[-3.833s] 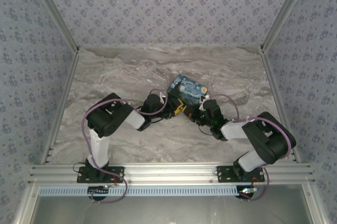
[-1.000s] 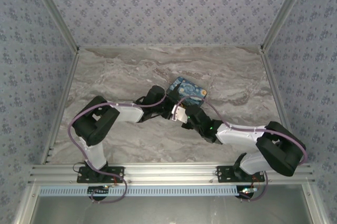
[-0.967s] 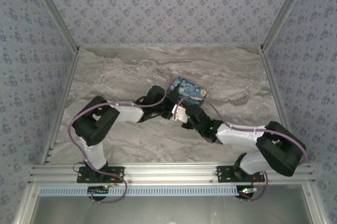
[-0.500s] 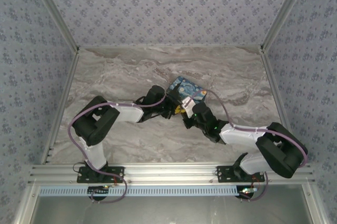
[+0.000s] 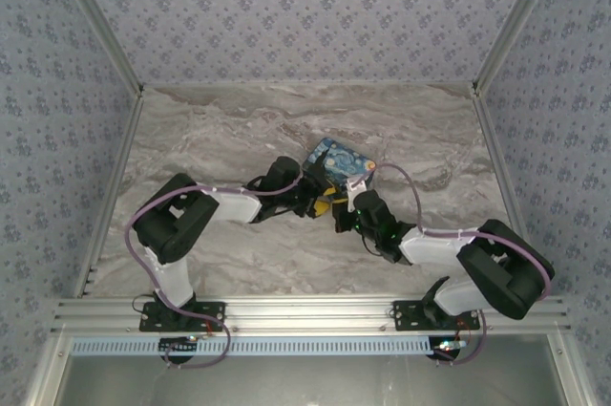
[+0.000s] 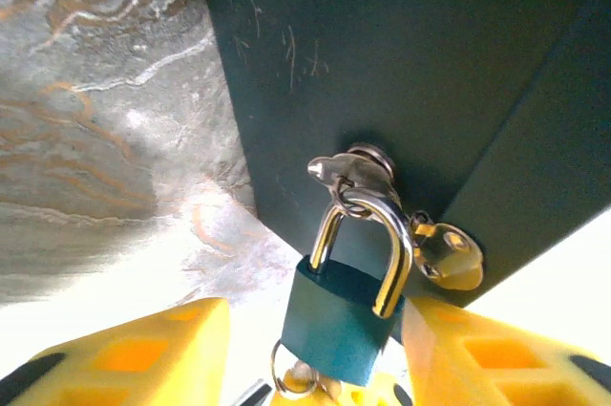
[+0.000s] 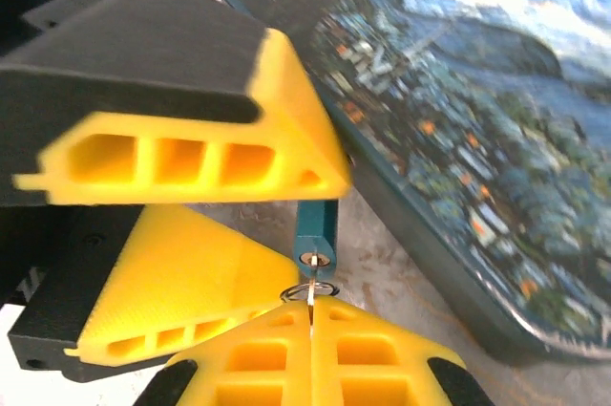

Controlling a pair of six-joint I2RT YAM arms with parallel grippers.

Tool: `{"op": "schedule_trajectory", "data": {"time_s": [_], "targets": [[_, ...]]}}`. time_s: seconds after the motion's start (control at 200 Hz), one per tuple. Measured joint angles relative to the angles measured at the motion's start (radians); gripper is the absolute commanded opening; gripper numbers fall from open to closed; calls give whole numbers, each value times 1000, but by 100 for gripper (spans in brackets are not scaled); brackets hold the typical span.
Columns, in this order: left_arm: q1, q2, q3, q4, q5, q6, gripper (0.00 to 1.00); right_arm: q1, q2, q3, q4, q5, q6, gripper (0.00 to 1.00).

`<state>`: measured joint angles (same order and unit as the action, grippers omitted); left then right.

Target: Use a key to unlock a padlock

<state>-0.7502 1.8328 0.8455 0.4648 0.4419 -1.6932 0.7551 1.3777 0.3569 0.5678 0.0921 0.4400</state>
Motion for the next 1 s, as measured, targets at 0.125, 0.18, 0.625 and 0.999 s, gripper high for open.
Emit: {"op": "schedule_trajectory", "data": {"time_s": [0.125,0.18,0.625,0.999], "targets": [[11,-21,-36,-1,6,25,61,0,1,-22,34,-2,105,0],[18,-42,-50,-16,5,40,63,-1,1,-32,52,-3,151,0],[94,-220,-70,-163,-55,202,70,-128,1,-79,68,-135,547,0],[183,-220,42,-368,-97,457,79,-190,0,-84,64,-220,665,0]]}}
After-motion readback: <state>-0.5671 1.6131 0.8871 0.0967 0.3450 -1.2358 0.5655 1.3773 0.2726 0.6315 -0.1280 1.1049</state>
